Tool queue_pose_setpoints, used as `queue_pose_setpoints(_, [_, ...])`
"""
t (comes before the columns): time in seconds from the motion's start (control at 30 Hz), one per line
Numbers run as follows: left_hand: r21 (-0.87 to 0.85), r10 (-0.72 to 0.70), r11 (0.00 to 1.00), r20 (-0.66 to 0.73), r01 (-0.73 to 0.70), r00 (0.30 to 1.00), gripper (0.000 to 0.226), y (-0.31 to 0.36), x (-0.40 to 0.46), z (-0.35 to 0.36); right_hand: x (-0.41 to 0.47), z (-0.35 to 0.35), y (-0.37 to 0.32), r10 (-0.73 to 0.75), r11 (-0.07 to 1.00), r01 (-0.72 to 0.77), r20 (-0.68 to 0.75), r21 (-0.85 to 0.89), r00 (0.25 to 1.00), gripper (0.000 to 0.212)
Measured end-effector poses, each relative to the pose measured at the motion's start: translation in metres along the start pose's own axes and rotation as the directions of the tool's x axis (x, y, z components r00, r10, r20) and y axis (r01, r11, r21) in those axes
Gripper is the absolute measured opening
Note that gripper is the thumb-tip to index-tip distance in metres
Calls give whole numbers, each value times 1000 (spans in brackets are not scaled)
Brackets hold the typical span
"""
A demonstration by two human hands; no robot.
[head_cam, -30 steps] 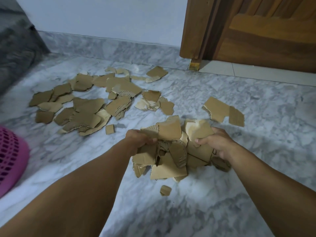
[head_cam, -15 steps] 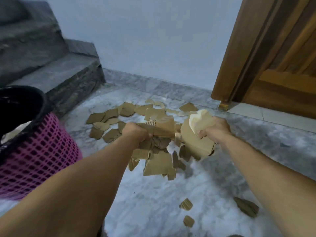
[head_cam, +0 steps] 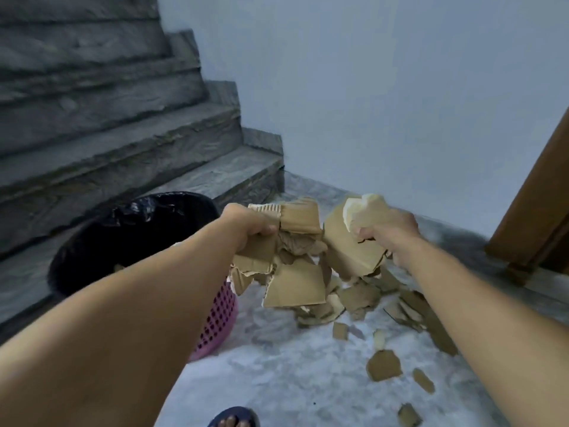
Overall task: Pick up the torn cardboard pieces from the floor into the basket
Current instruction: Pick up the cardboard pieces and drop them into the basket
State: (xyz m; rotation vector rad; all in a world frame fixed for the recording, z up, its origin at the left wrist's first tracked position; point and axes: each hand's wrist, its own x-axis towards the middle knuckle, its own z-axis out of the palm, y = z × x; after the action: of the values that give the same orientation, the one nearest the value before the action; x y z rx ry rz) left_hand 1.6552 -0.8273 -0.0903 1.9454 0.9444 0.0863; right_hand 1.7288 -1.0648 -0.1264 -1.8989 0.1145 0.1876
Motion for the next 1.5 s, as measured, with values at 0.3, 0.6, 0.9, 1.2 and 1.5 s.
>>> queue_pose_setpoints(0.3, [-152, -124, 983, -114, 106, 986, 49, -7, 15, -141, -11, 106, -104, -133, 988, 114, 213, 101, 968, 60])
queue_pose_setpoints(0.6, [-248, -236, 951, -191, 186, 953, 26, -54, 31, -232, -28, 236, -161, -264, 965, 248, 304, 90, 915, 62])
queue_pose_setpoints(0.9, [-235, -271, 939, -63, 250, 961, 60, -122, 58, -213, -30, 313, -118, -139, 934, 285, 518, -214, 844, 55])
queue_pose_setpoints(1.2, [-90, -127, 989, -111, 117, 986, 66, -106, 47, -187, -12, 240, -110, -92, 994, 113, 498, -13, 862, 20])
queue_pose_setpoints(1.5, [35, 75, 996, 145, -81, 987, 36, -31, 5, -79, -4, 72, -47, 50, 981, 36, 427, -191, 903, 24])
